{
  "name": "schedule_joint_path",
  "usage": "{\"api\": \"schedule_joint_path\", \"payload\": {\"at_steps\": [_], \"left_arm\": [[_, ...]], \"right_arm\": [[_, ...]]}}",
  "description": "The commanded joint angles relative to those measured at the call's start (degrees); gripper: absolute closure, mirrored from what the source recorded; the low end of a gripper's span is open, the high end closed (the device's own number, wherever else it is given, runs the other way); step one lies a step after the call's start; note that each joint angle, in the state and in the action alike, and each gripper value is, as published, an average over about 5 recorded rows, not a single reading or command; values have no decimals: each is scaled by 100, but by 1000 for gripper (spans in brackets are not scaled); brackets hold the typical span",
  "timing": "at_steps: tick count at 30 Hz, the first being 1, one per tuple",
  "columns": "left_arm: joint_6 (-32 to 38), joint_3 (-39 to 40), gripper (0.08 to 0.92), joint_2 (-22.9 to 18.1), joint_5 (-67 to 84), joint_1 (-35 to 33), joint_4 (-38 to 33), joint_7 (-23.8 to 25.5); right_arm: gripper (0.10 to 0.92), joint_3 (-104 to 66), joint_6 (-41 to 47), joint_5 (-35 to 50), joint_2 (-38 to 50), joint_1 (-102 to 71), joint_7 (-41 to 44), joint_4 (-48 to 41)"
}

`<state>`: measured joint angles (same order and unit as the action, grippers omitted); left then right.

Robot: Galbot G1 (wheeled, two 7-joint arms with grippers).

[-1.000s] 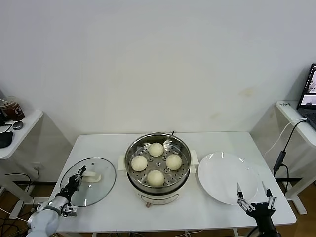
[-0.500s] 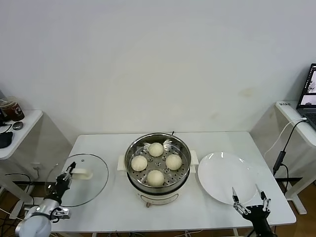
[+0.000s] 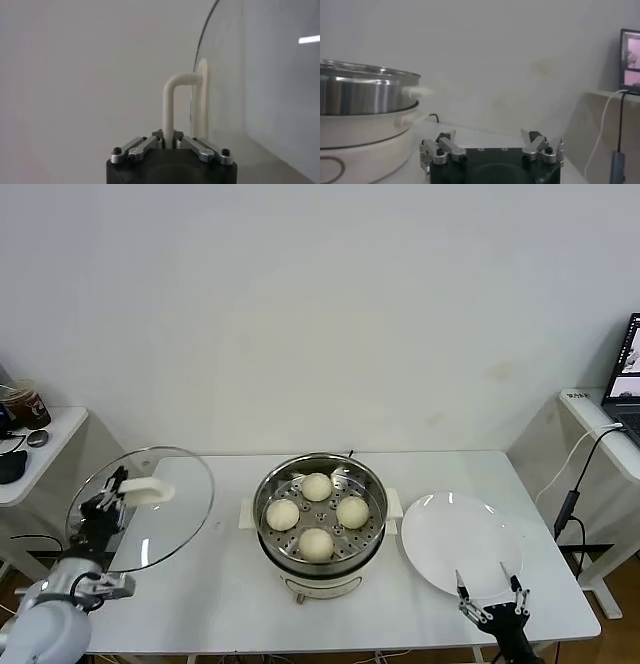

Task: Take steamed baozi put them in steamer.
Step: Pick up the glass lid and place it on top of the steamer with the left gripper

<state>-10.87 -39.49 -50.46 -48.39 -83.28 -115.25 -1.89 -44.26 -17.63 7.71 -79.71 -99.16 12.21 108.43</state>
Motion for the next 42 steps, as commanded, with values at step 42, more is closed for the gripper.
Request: {"api": "schedule_joint_path", "payload": {"at_steps": [42], "left_arm": [[-2041, 4620, 825, -2318, -3156, 2806, 590, 1928]], "right_arm": [[203, 470, -221, -1108, -525, 345, -162, -590]]}}
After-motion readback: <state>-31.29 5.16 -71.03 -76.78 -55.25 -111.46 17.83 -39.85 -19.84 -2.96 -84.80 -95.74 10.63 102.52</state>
